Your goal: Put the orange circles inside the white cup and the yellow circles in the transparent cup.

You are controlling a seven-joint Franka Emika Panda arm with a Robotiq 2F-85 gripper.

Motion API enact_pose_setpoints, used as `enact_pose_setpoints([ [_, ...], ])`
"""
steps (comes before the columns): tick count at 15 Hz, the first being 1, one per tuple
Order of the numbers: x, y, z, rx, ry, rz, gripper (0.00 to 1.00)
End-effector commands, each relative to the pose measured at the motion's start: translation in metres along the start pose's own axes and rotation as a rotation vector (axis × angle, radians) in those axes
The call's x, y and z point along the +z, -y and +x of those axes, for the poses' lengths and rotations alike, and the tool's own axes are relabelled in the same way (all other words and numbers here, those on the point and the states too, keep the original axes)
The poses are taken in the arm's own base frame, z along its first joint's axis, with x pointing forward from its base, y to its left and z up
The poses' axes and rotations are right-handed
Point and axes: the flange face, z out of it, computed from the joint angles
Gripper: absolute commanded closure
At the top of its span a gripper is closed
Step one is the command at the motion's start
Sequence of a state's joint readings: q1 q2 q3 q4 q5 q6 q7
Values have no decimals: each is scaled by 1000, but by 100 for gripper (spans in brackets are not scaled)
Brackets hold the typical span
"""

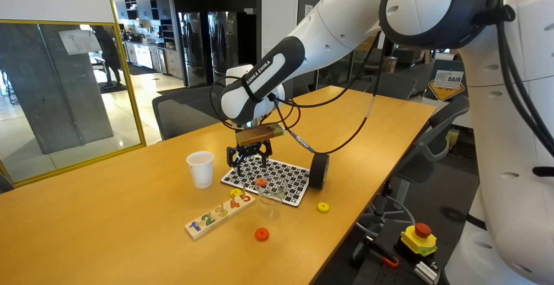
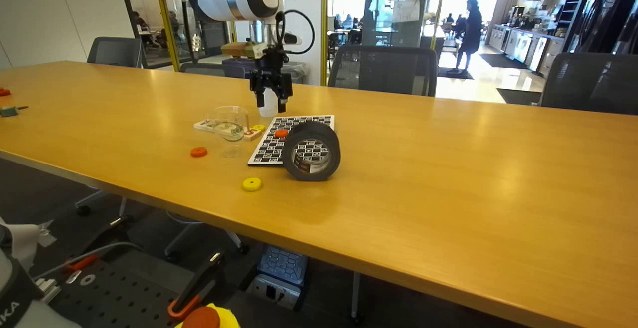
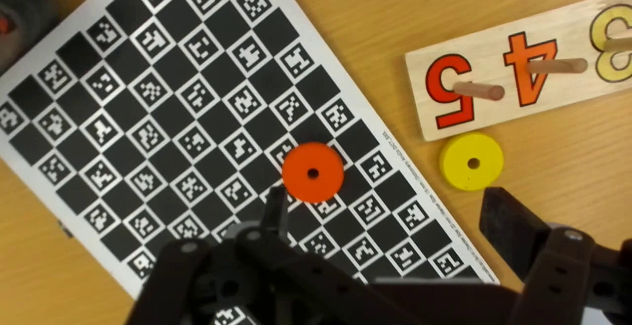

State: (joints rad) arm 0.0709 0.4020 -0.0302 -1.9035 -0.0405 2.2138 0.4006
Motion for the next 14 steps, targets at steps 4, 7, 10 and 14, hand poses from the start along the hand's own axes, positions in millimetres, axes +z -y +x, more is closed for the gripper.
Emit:
enact_pose_setpoints([
  [4,34,-24,-19,160,-8,86,0],
  [7,45,-31,-22,197,-24,94,0],
  [10,51,-34,-21,220,-39,95,0],
  [14,52,-36,-17,241,-57,92,0],
])
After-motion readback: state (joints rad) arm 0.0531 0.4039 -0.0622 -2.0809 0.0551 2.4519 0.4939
